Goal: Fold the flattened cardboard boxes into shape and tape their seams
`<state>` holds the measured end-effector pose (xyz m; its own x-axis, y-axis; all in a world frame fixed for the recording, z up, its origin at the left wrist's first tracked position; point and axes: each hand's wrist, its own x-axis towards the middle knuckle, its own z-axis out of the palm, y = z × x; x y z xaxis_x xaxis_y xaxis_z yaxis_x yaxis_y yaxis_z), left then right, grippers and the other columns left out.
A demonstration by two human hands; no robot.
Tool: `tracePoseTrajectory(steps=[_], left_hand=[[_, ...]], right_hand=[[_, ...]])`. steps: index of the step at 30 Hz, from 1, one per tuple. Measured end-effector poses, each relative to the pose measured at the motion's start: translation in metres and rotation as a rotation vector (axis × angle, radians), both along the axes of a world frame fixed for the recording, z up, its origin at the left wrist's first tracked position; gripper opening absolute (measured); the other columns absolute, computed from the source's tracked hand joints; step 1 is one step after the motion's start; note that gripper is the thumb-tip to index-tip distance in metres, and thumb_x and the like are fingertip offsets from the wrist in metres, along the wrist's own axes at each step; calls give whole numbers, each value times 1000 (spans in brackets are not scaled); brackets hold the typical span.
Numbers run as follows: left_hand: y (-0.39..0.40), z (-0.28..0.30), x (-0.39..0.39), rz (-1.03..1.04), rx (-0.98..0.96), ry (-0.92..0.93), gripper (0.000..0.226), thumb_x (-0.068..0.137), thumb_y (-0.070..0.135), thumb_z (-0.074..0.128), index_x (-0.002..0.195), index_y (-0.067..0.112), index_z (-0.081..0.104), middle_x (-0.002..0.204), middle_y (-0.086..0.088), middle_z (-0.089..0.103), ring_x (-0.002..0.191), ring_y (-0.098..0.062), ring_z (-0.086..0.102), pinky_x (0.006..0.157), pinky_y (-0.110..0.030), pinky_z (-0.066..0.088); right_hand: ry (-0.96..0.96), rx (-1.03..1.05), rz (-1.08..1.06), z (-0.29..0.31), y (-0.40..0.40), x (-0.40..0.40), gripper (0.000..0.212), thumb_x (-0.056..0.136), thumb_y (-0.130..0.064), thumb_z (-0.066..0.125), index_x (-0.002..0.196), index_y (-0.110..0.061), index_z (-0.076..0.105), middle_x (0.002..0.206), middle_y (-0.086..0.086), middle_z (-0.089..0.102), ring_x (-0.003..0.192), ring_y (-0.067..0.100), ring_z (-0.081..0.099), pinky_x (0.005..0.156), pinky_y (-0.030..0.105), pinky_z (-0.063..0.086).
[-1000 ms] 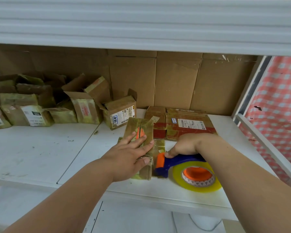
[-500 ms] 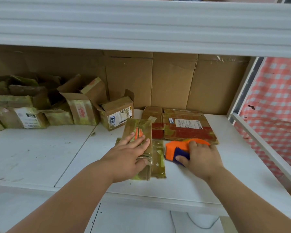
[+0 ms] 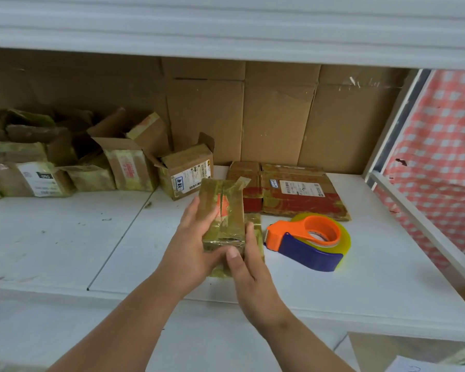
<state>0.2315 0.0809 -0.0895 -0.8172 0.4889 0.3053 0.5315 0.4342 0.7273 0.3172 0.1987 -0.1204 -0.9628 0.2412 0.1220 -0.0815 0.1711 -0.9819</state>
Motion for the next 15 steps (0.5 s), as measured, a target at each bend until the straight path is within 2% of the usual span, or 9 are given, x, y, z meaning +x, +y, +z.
tracePoseTrajectory(steps=[1, 2, 4, 5, 7, 8, 10, 13, 15], left_hand=[[2, 4, 2, 7, 68, -96, 88, 82, 30, 79, 149, 43, 23, 154, 32, 6, 134, 24, 13, 107, -3, 22], [2, 5, 1, 1, 164, -240, 91, 83, 24, 79, 150, 46, 21, 156, 31, 17, 133, 20, 25, 107, -10, 32], [0, 7, 1, -80, 447, -558, 84, 89, 16, 72, 148, 49, 23, 140, 22, 54, 124, 1, 55, 97, -31, 51], [-2, 7, 1, -127, 545, -664, 71, 93, 19, 67, 143, 50, 28, 129, 18, 64, 117, -8, 63, 91, -39, 55], [-4, 6, 0, -158, 645, -760, 45, 99, 38, 53, 142, 38, 39, 131, 2, 64, 117, -21, 65, 91, -52, 55], [-3, 7, 0, -151, 682, -802, 44, 101, 48, 46, 142, 33, 41, 134, -4, 62, 118, -24, 64, 94, -56, 53], [-1, 8, 1, -104, 721, -888, 50, 102, 59, 32, 137, 29, 53, 129, -7, 66, 116, -25, 66, 96, -55, 50], [-1, 10, -2, -65, 779, -976, 52, 104, 55, 26, 120, 27, 67, 118, -4, 72, 105, -20, 71, 88, -48, 50], [-11, 6, -6, -74, 831, -1028, 43, 106, 46, 30, 127, 24, 60, 122, 2, 71, 106, -14, 70, 82, -43, 50]], right_hand=[[-19, -72, -12, 1, -2, -2, 80, 92, -65, 44, 154, -41, 0, 157, -28, 20, 142, -13, 20, 118, 21, 27], [-38, -132, -16, 1, -2, -3, 82, 91, -66, 45, 154, -41, -2, 158, -26, 19, 142, -10, 21, 113, 14, 31], [-61, -202, -30, 2, -2, -2, 82, 89, -62, 45, 154, -41, 0, 155, -29, 15, 140, -9, 21, 94, -2, 33], [-59, -219, -32, 3, -3, -2, 80, 89, -63, 44, 154, -42, 1, 154, -31, 11, 141, -10, 18, 92, -3, 31], [-35, -228, -33, 1, -8, -3, 79, 90, -70, 41, 153, -45, 0, 157, -32, 3, 144, -10, 11, 107, 8, 23], [-27, -225, -42, -1, -11, -4, 82, 86, -71, 38, 154, -45, -1, 158, -31, 0, 146, -10, 7, 114, 16, 19], [-33, -223, -68, -3, -13, -5, 85, 82, -71, 34, 154, -44, -3, 160, -29, -3, 146, -10, 3, 121, 24, 12], [-34, -193, -43, -7, -1, -9, 83, 83, -81, 33, 155, -46, 10, 162, -23, 17, 147, -4, 15, 125, 37, 15], [-61, -155, -12, -10, 14, -9, 74, 87, -80, 33, 152, -44, 30, 156, -18, 37, 145, 2, 30, 122, 44, 22]])
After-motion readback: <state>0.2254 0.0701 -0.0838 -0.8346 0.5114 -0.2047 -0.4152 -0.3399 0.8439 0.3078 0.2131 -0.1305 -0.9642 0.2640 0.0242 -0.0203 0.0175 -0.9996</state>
